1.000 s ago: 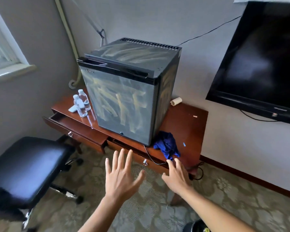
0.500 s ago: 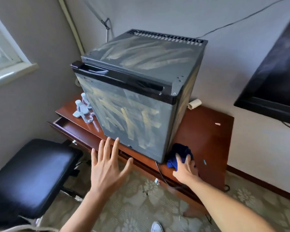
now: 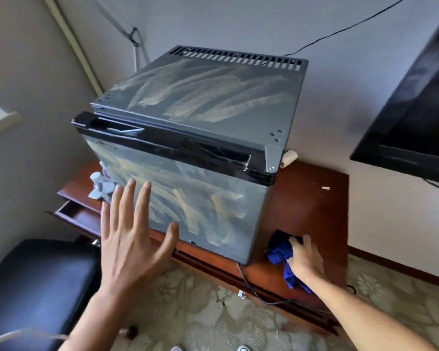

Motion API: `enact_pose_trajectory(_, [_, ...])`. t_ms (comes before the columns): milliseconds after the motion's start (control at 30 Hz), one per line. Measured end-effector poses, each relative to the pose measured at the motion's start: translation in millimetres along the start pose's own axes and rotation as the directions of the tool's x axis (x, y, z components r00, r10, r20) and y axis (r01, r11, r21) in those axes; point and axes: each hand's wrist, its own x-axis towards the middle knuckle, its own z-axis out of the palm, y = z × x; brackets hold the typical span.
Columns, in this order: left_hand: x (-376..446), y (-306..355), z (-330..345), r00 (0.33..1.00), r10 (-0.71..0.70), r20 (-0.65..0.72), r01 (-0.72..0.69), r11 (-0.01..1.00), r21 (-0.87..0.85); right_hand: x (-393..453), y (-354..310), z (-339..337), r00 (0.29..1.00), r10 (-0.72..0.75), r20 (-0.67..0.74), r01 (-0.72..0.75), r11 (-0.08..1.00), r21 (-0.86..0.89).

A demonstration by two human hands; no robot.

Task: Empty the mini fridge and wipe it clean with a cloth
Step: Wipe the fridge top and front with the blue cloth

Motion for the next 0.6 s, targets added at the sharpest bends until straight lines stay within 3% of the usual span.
enact_pose_trajectory(100, [34.3,11.3,-12.5,0.98,0.189,-0.061,-0.193,0.979,-0.072,-6.5,0.2,-53.2,0.989,0.066,-0.129,-0.048,0.99,0.136])
enact_pose_trajectory(267, [85.9,39.2,-23.4,0.86,0.472,-0.194,-0.496,0.863,-0.097,-29.4,-8.4,-171.4,0.921,0.129,-0.368,-0.011,0.952,0.306])
enact_pose_trajectory(367, [109.8,48.9,-25.1,0.819,0.543,-0.185,-0.564,0.821,-0.089,-55.9,-13.0,-245.4,0.829,0.203,-0.522,0.009,0.927,0.375])
enact_pose_trajectory(467, [128.4,54.1,-25.6,0.782,0.597,-0.179,-0.619,0.778,-0.109,-84.9,-18.5,-310.9,0.684,0.288,-0.67,0.065,0.891,0.449])
enact_pose_trajectory(533, [136.7,57.0,-22.7,0.755,0.627,-0.191,-0.651,0.75,-0.115,-105.0,-28.6,-345.8,0.646,0.28,-0.71,0.184,0.846,0.5])
enact_pose_trajectory(600, [144.2,59.2,-19.7,0.735,0.641,-0.22,-0.674,0.726,-0.136,-122.3,-48.6,-370.1,0.654,0.223,-0.723,0.277,0.818,0.503])
